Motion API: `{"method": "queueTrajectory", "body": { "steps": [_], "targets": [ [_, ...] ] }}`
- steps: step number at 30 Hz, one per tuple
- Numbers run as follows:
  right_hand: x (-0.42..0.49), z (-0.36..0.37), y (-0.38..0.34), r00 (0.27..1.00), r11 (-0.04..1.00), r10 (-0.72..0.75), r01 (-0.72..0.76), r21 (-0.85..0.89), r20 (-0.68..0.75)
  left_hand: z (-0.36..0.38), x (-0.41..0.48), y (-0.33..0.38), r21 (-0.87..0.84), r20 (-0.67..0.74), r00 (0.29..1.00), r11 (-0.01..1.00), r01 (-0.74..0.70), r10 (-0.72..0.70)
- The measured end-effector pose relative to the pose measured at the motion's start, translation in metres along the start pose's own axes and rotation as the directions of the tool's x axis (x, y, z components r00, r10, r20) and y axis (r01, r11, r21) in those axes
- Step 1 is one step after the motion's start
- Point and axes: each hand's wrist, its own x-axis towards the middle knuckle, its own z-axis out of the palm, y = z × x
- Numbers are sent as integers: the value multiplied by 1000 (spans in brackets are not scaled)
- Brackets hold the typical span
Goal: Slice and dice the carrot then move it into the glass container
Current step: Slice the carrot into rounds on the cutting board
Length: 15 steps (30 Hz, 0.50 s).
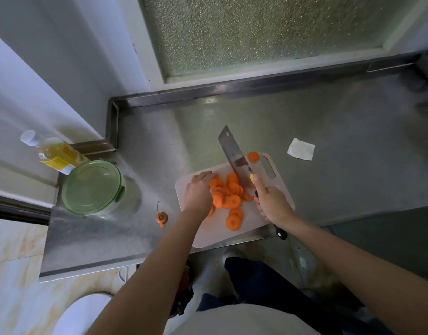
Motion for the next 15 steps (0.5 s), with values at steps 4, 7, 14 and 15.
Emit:
{"method": "queueTrajectory", "body": {
  "steps": [4, 7, 14, 15],
  "targets": [
    [2, 1, -4, 1000, 1000, -14, 15, -18, 17, -3, 20, 2, 141, 201, 976, 983, -117, 87],
    [3, 2, -9, 1000, 999, -14, 14, -28, 10, -1, 28, 1, 170, 301, 946, 969, -179, 122],
    [4, 3, -12, 998, 999, -31, 33, -26, 51, -9, 32, 1, 218, 293, 944, 951, -219, 150],
    [4, 2, -12, 998, 999, -36, 37, -19, 50, -10, 31, 0, 229, 294, 945, 949, -217, 145]
  ]
}}
